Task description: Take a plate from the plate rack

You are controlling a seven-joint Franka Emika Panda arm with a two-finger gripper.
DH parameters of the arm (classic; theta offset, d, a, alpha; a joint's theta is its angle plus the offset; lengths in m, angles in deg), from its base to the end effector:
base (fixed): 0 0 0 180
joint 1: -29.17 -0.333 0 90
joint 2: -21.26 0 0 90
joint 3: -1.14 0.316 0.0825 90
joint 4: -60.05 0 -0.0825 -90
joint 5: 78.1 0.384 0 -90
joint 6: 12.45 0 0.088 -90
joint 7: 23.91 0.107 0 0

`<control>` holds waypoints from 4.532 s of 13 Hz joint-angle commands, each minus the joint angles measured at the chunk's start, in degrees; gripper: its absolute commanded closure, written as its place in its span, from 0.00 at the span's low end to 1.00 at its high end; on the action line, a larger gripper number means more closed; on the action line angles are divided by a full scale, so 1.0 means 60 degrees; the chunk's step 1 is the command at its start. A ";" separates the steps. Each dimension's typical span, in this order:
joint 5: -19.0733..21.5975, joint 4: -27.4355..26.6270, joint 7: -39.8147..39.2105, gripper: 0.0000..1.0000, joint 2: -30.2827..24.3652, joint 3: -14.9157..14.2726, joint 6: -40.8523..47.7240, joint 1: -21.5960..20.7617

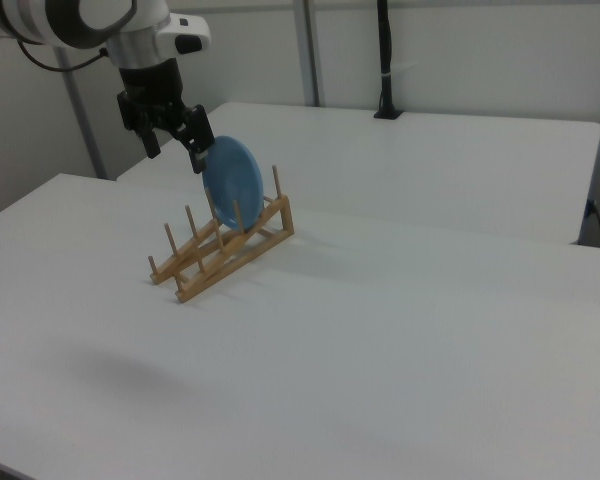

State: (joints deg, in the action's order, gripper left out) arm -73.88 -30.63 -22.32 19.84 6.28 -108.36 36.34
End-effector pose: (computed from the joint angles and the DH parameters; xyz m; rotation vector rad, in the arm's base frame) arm 0.5573 -0.0119 0.6425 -3.0638 0.1018 -0.1784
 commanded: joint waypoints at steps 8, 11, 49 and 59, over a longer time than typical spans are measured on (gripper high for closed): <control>0.0218 -0.0253 -0.0133 0.00 -0.0189 -0.0138 -0.0143 -0.0169; 0.0218 -0.0253 -0.0148 0.00 -0.0174 -0.0095 -0.0143 -0.0184; -0.8117 0.1724 0.4173 0.70 0.5217 -0.0138 -0.9093 -0.2059; -0.7591 0.1622 0.4554 1.00 0.4778 -0.0051 -0.9035 -0.2074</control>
State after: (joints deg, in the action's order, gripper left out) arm -121.10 -20.60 2.63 50.54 6.24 -161.48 24.33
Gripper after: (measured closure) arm 0.943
